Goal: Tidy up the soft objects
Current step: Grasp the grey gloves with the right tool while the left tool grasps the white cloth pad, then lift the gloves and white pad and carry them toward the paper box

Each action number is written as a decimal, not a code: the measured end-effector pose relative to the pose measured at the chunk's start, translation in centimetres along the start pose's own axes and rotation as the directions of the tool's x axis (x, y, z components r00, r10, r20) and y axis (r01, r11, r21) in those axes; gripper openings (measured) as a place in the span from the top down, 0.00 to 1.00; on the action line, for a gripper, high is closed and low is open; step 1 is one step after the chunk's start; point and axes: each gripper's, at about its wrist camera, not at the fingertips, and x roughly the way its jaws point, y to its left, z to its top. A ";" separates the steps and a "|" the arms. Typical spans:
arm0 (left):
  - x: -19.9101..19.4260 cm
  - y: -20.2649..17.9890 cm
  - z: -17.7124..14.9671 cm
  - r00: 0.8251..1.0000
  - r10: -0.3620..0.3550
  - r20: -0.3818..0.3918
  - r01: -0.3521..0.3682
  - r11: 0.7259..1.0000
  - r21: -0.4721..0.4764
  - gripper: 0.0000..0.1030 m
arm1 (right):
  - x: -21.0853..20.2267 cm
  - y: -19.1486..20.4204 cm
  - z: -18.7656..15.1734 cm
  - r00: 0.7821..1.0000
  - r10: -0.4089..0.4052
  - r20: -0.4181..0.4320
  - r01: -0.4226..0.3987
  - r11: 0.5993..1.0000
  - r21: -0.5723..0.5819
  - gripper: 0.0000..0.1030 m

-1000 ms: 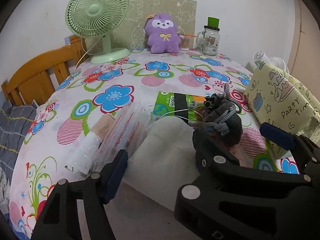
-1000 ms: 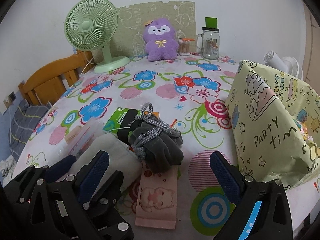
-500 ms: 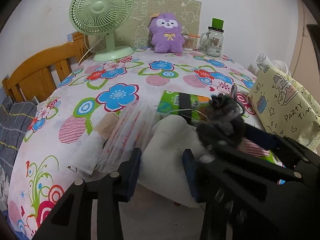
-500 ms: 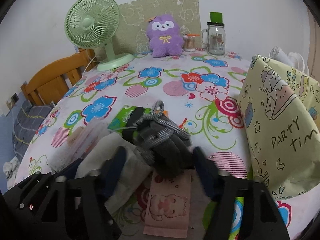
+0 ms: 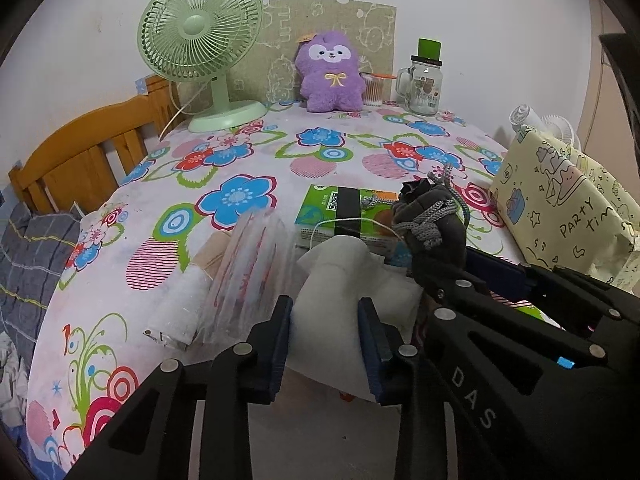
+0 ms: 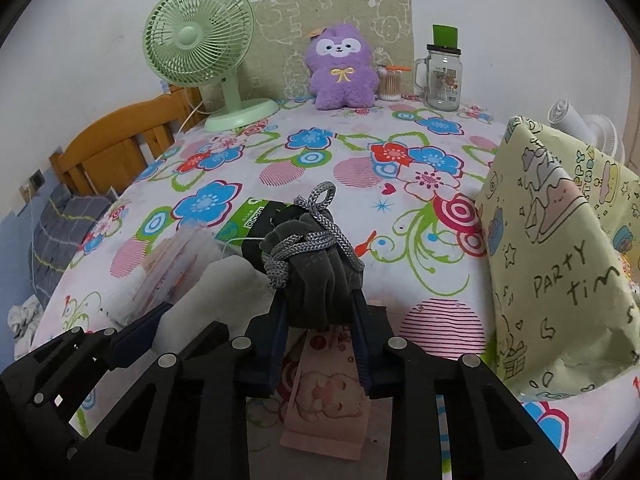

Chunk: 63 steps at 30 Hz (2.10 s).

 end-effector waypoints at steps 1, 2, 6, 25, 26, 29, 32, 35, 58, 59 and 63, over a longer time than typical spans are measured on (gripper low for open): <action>-0.1 0.0 0.0 1.000 0.000 0.001 0.000 1.000 -0.001 0.70 | -0.2 -0.1 0.0 1.000 0.001 0.000 -0.001 1.000 0.000 0.69; -0.3 -0.1 -0.1 1.000 -0.001 0.002 0.001 1.000 -0.002 0.70 | -0.2 -0.1 0.0 1.000 0.003 0.000 -0.003 1.000 0.000 0.69; -0.7 -0.3 -0.1 1.000 -0.006 0.007 0.006 1.000 -0.006 0.72 | -0.9 -0.2 -0.1 1.000 0.008 0.002 -0.008 1.000 -0.002 0.70; -4.7 -0.9 0.9 0.997 -0.008 0.077 0.009 1.000 -0.020 0.74 | -5.4 -0.2 1.0 0.997 0.027 0.066 -0.026 1.000 -0.018 0.70; -5.0 -1.0 1.1 0.996 -0.007 0.084 0.009 1.000 -0.020 0.74 | -5.6 -0.2 1.1 0.997 0.027 0.069 -0.025 1.000 -0.019 0.70; -5.9 -1.1 1.5 0.995 -0.004 0.099 0.006 1.000 -0.020 0.74 | -6.6 -0.1 1.5 0.996 0.028 0.087 -0.026 0.999 -0.022 0.70; -6.8 -1.2 1.9 0.993 -0.003 0.114 0.005 1.000 -0.020 0.74 | -7.4 0.0 1.9 0.994 0.029 0.101 -0.026 0.999 -0.026 0.70; -7.6 -1.3 2.4 0.992 -0.003 0.127 0.005 1.000 -0.018 0.74 | -8.3 0.0 2.4 0.993 0.028 0.116 -0.025 0.999 -0.029 0.70; -11.5 -3.6 5.4 0.980 0.002 0.201 -0.004 1.000 0.010 0.74 | -13.3 -1.3 5.3 0.982 0.005 0.189 0.001 0.999 -0.032 0.70; -11.6 -3.8 5.5 0.979 0.002 0.202 -0.004 1.000 0.011 0.74 | -13.4 -1.5 5.3 0.982 0.005 0.190 0.001 1.000 -0.031 0.70; -11.6 -4.5 5.6 0.979 -0.001 0.205 -0.002 1.000 0.017 0.74 | -13.6 -2.2 5.5 0.981 0.000 0.194 0.005 1.000 -0.022 0.70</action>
